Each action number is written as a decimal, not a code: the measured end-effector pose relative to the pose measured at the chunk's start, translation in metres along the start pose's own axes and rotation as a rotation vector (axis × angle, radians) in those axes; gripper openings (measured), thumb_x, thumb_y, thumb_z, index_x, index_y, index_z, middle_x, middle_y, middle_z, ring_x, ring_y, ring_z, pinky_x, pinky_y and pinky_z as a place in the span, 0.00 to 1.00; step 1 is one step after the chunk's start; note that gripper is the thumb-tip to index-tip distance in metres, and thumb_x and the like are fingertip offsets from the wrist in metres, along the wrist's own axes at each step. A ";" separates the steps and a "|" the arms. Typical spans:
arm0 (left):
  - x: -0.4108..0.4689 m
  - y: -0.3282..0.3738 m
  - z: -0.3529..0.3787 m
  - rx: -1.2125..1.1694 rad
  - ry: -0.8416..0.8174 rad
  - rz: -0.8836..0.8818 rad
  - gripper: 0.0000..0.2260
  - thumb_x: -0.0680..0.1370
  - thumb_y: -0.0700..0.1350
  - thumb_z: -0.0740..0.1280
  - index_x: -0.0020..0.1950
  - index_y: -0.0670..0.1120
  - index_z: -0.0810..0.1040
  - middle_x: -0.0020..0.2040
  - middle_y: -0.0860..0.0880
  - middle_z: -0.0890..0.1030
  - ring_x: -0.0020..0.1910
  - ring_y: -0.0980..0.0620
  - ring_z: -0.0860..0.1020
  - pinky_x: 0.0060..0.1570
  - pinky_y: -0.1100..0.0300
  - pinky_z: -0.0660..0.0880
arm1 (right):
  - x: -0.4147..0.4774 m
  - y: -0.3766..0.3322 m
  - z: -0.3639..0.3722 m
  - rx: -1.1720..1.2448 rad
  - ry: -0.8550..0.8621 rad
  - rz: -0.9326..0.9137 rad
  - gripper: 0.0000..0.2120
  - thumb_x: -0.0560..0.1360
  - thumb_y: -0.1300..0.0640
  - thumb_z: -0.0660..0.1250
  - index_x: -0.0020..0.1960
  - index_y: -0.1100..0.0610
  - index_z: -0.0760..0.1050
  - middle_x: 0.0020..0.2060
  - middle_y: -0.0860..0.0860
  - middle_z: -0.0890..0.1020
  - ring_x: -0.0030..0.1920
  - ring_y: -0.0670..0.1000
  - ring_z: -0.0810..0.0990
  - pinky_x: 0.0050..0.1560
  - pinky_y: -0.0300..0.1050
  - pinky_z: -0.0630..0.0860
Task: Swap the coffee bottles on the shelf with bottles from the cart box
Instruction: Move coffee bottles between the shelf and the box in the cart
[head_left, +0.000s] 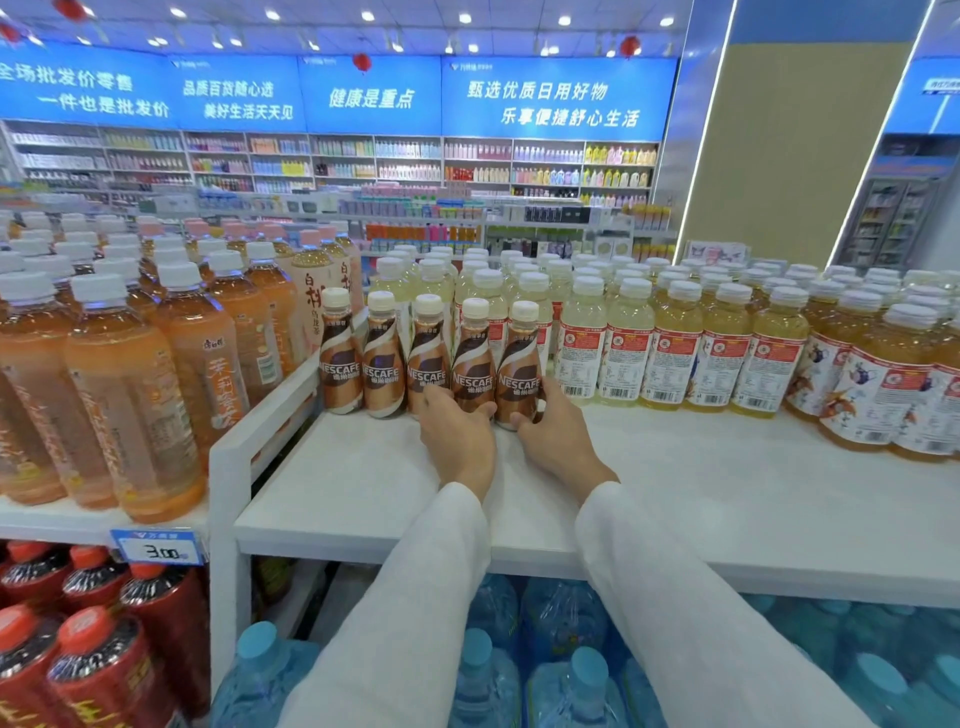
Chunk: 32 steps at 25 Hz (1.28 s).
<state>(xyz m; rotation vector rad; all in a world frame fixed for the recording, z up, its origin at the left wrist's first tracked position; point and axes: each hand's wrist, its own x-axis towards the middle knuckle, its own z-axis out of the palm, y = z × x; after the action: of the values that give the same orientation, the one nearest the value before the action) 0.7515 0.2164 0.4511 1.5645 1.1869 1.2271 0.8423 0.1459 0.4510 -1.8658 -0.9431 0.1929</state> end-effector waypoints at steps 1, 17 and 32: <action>0.001 -0.001 0.001 -0.002 0.007 -0.001 0.21 0.71 0.43 0.79 0.56 0.42 0.72 0.53 0.47 0.75 0.49 0.50 0.69 0.49 0.59 0.65 | 0.000 0.002 0.001 0.000 -0.001 -0.004 0.25 0.76 0.60 0.70 0.71 0.52 0.68 0.64 0.50 0.80 0.62 0.54 0.79 0.61 0.45 0.72; -0.006 -0.004 -0.008 0.023 -0.028 -0.016 0.23 0.69 0.45 0.80 0.58 0.44 0.73 0.57 0.46 0.79 0.54 0.47 0.77 0.51 0.58 0.69 | -0.007 0.002 -0.005 0.021 -0.096 0.018 0.26 0.79 0.59 0.66 0.75 0.51 0.62 0.64 0.48 0.76 0.66 0.52 0.74 0.61 0.44 0.68; -0.113 -0.051 -0.165 0.320 -0.041 0.367 0.15 0.79 0.52 0.68 0.65 0.51 0.78 0.61 0.56 0.79 0.62 0.56 0.75 0.65 0.60 0.72 | -0.173 -0.002 -0.035 -0.212 -0.105 -0.254 0.20 0.80 0.40 0.60 0.70 0.43 0.69 0.68 0.37 0.71 0.68 0.40 0.67 0.71 0.37 0.62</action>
<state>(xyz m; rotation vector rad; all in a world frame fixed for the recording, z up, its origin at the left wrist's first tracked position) 0.5704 0.1252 0.4115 2.1083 1.1431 1.2685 0.7405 0.0038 0.4239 -1.9194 -1.3048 0.0376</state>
